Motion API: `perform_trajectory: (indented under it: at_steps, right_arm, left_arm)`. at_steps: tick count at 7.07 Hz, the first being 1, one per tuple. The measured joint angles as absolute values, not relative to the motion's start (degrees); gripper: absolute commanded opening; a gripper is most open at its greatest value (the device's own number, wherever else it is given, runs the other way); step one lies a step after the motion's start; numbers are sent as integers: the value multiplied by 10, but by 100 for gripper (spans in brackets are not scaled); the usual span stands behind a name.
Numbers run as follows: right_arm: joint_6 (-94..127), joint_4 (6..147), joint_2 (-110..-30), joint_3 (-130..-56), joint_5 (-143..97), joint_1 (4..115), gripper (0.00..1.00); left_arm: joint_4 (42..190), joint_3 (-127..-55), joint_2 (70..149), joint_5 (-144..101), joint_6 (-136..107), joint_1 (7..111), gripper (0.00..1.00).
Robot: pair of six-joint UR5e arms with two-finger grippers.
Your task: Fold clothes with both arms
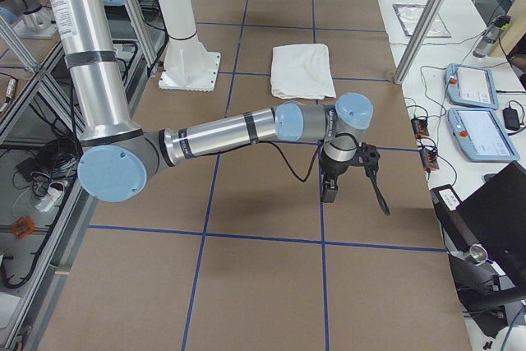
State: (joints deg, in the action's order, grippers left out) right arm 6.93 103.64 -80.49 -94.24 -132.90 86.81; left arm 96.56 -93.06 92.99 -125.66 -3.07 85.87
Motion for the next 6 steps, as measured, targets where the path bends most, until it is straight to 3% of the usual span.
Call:
perform_trajectory:
  at_steps: [3, 6]
  right_arm:
    - [-27, 1036, -863, -941, -1355, 913, 100]
    - [-50, 1026, -893, -943, -1353, 938, 100]
  left_arm:
    - [855, -933, 930, -1282, 54, 891, 100]
    - [845, -927, 926, -1309, 61, 894, 100]
